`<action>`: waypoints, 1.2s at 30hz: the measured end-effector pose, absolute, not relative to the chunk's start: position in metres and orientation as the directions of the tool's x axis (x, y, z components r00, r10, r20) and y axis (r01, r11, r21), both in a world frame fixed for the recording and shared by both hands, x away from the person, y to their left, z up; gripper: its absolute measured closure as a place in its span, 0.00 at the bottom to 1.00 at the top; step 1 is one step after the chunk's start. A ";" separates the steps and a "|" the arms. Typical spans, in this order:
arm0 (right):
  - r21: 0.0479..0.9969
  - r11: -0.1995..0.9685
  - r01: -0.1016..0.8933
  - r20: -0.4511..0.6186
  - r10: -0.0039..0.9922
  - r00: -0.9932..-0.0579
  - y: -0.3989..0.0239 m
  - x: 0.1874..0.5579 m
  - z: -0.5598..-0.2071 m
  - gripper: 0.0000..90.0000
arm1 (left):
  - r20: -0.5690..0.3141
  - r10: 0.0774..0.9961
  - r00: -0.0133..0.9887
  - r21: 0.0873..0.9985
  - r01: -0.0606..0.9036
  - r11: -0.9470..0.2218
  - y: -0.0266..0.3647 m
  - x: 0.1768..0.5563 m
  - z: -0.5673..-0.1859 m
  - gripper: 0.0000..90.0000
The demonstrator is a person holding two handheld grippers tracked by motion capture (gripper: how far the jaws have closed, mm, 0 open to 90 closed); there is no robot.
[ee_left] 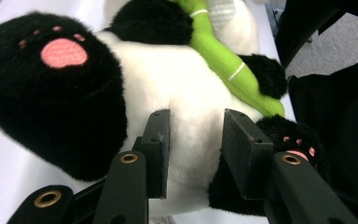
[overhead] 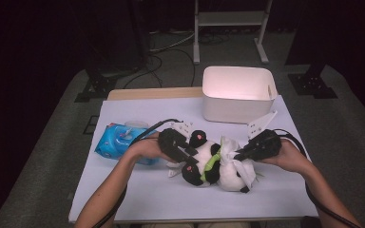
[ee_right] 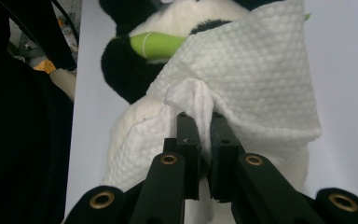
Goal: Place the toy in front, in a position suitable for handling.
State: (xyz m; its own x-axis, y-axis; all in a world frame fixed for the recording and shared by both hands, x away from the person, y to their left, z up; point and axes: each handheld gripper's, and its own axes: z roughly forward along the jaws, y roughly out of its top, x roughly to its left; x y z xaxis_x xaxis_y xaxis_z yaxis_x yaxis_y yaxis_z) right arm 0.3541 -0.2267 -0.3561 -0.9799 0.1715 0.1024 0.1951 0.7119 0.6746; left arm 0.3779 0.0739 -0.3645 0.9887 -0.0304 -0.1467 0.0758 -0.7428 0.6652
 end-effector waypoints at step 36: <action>0.658 0.703 0.270 0.137 0.241 -0.961 -0.243 0.362 -0.364 0.94 | -0.024 -0.017 1.000 0.681 0.004 -0.732 0.061 0.380 -0.363 0.50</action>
State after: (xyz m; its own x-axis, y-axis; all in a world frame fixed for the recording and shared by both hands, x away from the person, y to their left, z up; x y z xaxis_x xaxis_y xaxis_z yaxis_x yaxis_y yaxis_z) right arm 0.3616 -0.2426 -0.3639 -0.9609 0.2408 0.1370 0.2699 0.7026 0.6584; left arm 0.3804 0.0611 -0.3629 0.9996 -0.0169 -0.0237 0.0038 -0.7319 0.6814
